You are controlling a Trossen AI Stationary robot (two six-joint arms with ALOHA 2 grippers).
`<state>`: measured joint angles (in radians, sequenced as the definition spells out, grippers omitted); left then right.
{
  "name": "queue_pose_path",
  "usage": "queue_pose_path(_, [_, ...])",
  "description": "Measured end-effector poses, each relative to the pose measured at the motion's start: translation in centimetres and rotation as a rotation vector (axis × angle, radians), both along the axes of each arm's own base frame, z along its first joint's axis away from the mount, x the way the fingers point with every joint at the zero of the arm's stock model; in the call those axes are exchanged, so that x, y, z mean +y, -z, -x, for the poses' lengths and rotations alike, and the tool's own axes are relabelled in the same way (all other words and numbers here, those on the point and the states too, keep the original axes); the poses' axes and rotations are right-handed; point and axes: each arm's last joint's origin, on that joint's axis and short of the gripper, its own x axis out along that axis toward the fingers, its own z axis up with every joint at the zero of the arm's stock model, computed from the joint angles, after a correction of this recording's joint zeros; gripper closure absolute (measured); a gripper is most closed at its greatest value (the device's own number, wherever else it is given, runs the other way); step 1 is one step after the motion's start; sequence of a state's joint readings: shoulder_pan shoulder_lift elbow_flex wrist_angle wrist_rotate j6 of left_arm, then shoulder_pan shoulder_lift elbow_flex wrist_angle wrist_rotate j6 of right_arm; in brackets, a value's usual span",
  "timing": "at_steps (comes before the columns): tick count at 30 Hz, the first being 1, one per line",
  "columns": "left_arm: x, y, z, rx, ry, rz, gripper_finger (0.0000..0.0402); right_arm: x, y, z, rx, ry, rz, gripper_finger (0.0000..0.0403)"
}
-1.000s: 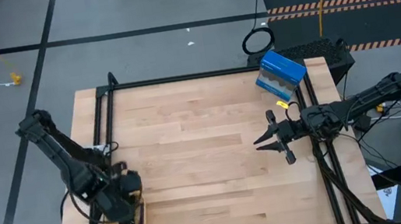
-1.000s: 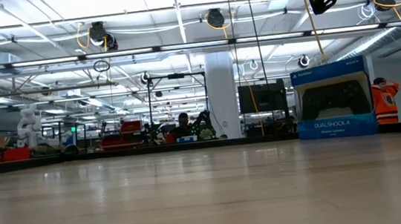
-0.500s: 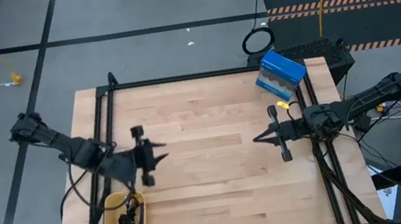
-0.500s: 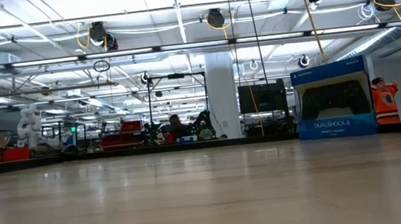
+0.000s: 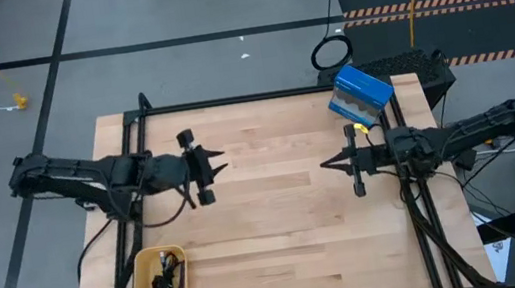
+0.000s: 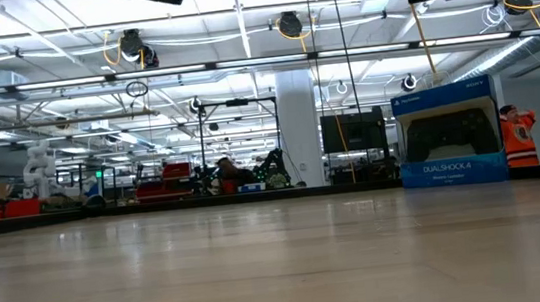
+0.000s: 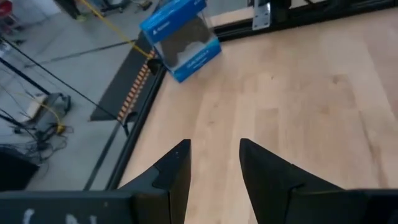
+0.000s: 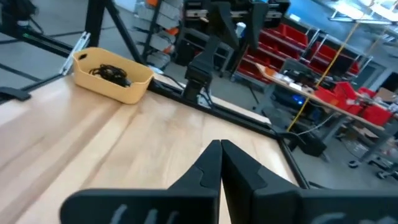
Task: Pick and place USB-C Cables
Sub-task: Return to Home Position
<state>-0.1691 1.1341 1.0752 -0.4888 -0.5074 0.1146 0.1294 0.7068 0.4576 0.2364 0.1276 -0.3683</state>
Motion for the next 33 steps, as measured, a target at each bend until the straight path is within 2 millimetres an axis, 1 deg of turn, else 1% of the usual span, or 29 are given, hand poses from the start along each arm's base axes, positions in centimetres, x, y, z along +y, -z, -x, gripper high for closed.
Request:
queue_pose_path(4, [0.7, 0.8, -0.5, -0.013, -0.006, 0.007, 0.0272, -0.5, 0.1, -0.1, 0.011, -0.032, -0.006, 0.0403])
queue_pose_path(7, [1.1, 2.1, -0.7, -0.093, 0.002, -0.001, 0.0298, -0.8, 0.1, -0.1, 0.013, -0.020, -0.007, 0.0403])
queue_pose_path(9, [1.3, 2.9, -0.5, -0.133, 0.061, -0.013, 0.0318, -0.9, 0.2, -0.1, 0.018, -0.013, -0.014, 0.0403])
queue_pose_path(12, [1.8, 3.4, 0.1, -0.192, 0.156, -0.012, 0.0349, -0.9, 0.3, -0.1, 0.033, -0.012, -0.018, 0.0403])
queue_pose_path(17, [2.7, 4.4, 1.7, -0.226, 0.250, 0.032, 0.0395, -0.9, 0.5, 0.0, 0.048, -0.009, -0.045, 0.0403])
queue_pose_path(20, [3.0, 5.0, 2.8, -0.260, 0.259, 0.047, 0.0393, -0.9, 0.6, 0.0, 0.046, -0.006, -0.068, 0.0403])
queue_pose_path(23, [3.3, 5.7, 3.8, -0.286, 0.234, 0.063, 0.0387, -0.9, 1.3, 0.0, 0.057, -0.004, -0.081, 0.0403])
queue_pose_path(27, [3.4, 6.7, 5.1, -0.309, 0.230, 0.071, 0.0397, -0.9, 2.4, 0.2, 0.080, 0.002, -0.117, 0.0403])
queue_pose_path(33, [3.5, 8.5, 6.8, -0.318, 0.209, 0.073, 0.0387, -0.9, 3.9, 0.5, 0.021, 0.000, -0.127, 0.0403])
